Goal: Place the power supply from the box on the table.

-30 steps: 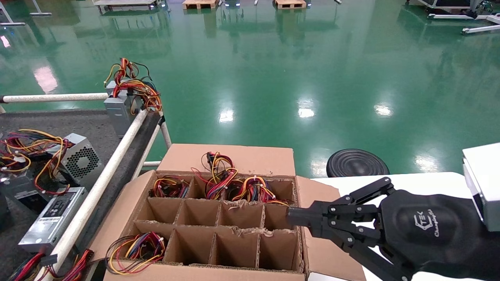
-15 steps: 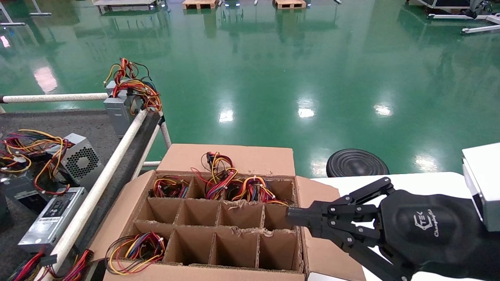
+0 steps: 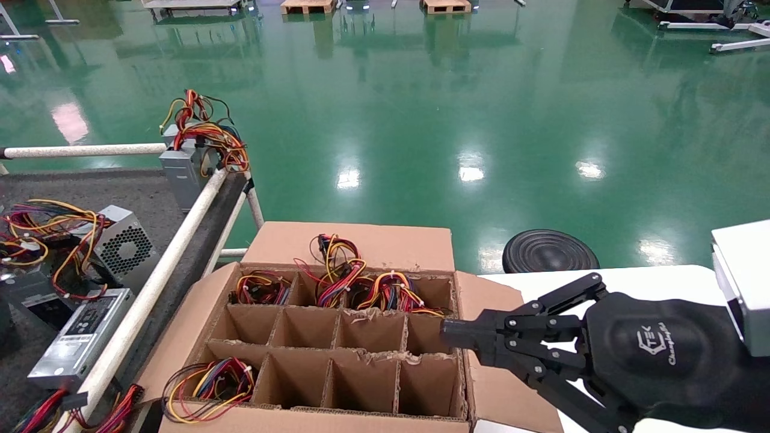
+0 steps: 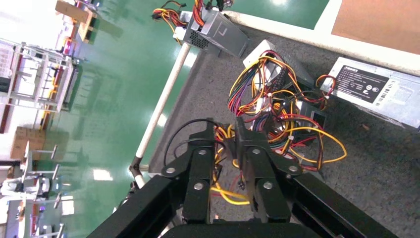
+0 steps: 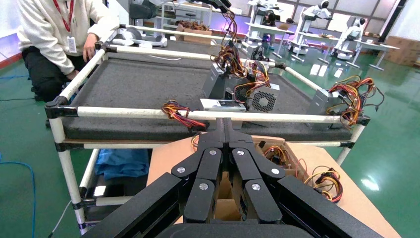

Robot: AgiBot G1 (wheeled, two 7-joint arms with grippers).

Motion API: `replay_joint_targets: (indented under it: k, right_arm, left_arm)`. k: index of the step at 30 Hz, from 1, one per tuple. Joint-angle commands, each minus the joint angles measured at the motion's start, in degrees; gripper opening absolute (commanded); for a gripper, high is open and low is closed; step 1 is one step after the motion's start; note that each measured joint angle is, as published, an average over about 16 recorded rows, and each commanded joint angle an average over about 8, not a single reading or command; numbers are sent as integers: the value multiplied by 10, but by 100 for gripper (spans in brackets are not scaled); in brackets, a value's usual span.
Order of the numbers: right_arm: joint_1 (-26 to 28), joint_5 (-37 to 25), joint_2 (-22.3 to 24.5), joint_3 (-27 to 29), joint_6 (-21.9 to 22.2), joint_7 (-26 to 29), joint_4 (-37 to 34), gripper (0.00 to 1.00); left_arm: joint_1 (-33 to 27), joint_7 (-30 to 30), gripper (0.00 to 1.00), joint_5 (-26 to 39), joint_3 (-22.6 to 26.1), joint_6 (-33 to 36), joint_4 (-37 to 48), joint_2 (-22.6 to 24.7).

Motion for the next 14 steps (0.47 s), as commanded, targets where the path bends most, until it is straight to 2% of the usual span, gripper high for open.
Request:
replay_joint_targets:
  k: [1,14]
  right_arm:
    - [0,0,0,0,0,0,0,0]
    - [0,0,0,0,0,0,0,0]
  left_arm:
    - [-1,-2,100,0,1,1,1,0]
    - [-7,-19,100,-1,18,8,3,3]
